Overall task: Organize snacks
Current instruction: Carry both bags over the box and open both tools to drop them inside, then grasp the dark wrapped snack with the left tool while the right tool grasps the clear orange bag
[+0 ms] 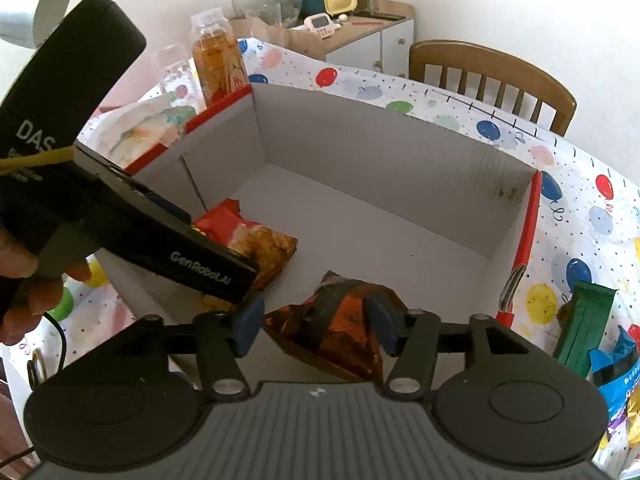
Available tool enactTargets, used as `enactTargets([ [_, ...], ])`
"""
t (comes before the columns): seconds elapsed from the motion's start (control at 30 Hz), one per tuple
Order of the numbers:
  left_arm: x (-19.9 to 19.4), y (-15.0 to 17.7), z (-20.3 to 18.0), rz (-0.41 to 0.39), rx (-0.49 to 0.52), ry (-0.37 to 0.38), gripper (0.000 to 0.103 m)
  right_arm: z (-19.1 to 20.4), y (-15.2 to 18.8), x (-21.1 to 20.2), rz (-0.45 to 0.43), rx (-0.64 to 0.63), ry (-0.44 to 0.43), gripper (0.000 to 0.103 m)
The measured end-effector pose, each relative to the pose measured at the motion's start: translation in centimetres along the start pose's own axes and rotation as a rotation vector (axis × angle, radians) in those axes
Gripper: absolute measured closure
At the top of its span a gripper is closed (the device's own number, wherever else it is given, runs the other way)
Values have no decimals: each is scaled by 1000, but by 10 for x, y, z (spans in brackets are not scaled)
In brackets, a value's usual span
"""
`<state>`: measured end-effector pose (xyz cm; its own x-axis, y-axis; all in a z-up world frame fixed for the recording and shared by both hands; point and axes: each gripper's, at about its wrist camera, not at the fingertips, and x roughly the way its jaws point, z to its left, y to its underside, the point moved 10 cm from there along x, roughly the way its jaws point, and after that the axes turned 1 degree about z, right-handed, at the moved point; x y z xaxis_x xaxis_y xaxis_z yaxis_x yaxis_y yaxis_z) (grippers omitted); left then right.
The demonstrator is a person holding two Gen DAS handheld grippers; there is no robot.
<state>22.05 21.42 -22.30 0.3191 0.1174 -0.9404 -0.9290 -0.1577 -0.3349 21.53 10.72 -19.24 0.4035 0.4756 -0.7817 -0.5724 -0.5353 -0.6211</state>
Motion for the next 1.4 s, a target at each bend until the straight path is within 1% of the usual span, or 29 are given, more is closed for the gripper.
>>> enactTargets([
  [0.27,-21,2,-2,-41,-22,10,21,-5,0,-20,-27,22,6,40],
  [0.3,-23,2,-3,-47,-22,11,20,-6,0,-23,-33,25,7,39],
  [0.33,-26,1,-4,-55,-23,14,20,-8,0,-27,-37,29,8,35],
  [0.4,-31,1,-5,-68,-24,18,19,-11,2,-37,-54,36,9,32],
  [0.53,-43,-1,-8,-96,-27,29,18,-18,4,-53,-78,50,13,32],
  [0.63,-52,-2,-11,-124,-12,22,17,-24,4,-65,-98,70,17,32],
  [0.73,-62,-3,-15,-147,-8,30,16,-31,4,-79,-117,90,30,26],
  [0.8,-68,-4,-19,-167,-2,30,16,-36,5,-89,-135,102,32,26],
  [0.9,-81,-6,-29,-209,21,29,15,-43,6,-103,-156,121,33,25],
  [1.17,-113,-10,-61,-311,57,65,9,-61,14,-142,-225,154,53,23],
  [1.4,-137,-12,-95,-399,96,94,1,-92,39,-181,-287,205,109,21],
])
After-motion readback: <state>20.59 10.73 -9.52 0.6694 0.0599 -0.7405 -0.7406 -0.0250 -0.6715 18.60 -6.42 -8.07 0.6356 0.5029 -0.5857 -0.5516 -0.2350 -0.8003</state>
